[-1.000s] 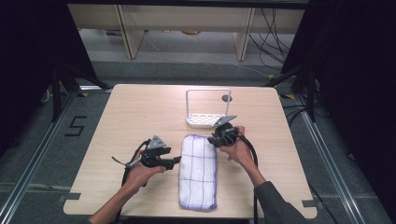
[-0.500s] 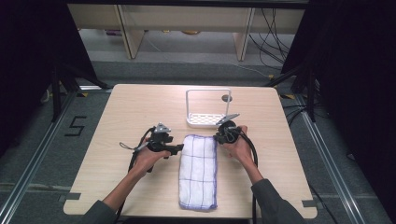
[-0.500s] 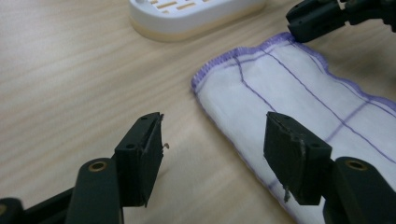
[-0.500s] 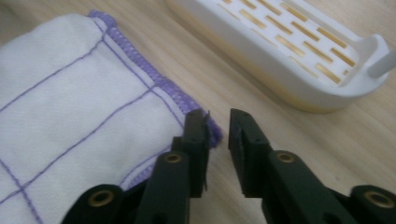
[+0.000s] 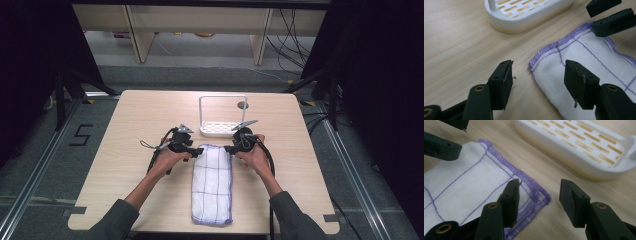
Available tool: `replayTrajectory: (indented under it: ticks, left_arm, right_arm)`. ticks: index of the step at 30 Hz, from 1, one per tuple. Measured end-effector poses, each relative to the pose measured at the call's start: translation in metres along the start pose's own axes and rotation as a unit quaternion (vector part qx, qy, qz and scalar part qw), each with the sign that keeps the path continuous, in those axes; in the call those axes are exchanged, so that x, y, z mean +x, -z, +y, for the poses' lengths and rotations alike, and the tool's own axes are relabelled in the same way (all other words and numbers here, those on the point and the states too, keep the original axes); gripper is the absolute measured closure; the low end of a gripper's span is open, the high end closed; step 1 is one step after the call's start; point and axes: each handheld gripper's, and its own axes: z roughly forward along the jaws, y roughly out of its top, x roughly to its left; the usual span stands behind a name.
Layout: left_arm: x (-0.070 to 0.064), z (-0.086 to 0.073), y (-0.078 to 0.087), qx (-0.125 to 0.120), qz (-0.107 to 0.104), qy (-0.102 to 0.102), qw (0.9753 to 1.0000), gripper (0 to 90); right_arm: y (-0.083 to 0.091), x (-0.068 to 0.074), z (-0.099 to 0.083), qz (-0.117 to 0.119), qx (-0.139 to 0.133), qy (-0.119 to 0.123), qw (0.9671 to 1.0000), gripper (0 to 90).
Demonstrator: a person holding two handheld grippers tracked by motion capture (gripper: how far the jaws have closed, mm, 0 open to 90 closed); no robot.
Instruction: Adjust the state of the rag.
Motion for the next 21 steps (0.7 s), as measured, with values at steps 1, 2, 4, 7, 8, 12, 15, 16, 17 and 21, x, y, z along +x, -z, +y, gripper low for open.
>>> replayTrajectory:
  ticks: [1, 2, 4, 7, 8, 12, 15, 16, 17, 21]
  left_arm:
    - [0.000, 0.000, -0.001, 0.008, -0.002, -0.002, 1.0000, 40.6]
    - [0.000, 0.000, -0.001, 0.008, -0.002, -0.002, 1.0000, 41.0]
    - [-0.002, 0.001, -0.005, 0.014, -0.003, -0.007, 0.9999, 41.5]
    - [-0.006, 0.001, -0.009, 0.014, 0.005, -0.024, 0.9996, 45.6]
    - [-0.007, 0.002, -0.011, 0.014, 0.002, -0.028, 0.9995, 48.6]
    - [-0.009, 0.004, -0.014, 0.016, 0.001, -0.046, 0.9988, 53.0]
    - [-0.011, 0.002, -0.016, 0.020, -0.005, -0.063, 0.9978, 59.4]
    - [-0.011, 0.002, -0.016, 0.020, -0.005, -0.063, 0.9978, 63.9]
    - [-0.011, 0.002, -0.016, 0.020, -0.008, -0.063, 0.9978, 65.9]
    - [-0.013, 0.002, -0.016, 0.019, -0.016, -0.071, 0.9972, 72.5]
  right_arm:
    - [-0.003, 0.001, -0.001, 0.001, -0.005, -0.002, 1.0000, 51.4]
    - [-0.003, 0.001, -0.001, 0.001, 0.004, 0.000, 1.0000, 51.4]
    - [-0.006, 0.002, -0.001, 0.002, 0.000, -0.007, 1.0000, 52.8]
    - [-0.006, 0.002, -0.001, 0.001, 0.012, -0.004, 0.9999, 53.0]
    - [-0.008, 0.003, -0.002, -0.002, 0.014, -0.003, 0.9999, 53.7]
    - [-0.009, 0.003, -0.003, 0.002, 0.013, -0.003, 0.9999, 54.0]
    - [-0.010, 0.004, -0.004, -0.002, 0.009, 0.005, 0.9999, 56.8]
    - [-0.010, 0.004, -0.004, -0.002, 0.009, 0.005, 0.9999, 56.8]
    - [-0.009, 0.006, -0.004, 0.000, 0.014, 0.002, 0.9999, 59.4]
    - [-0.010, 0.007, -0.004, 0.011, 0.010, -0.001, 0.9999, 67.0]
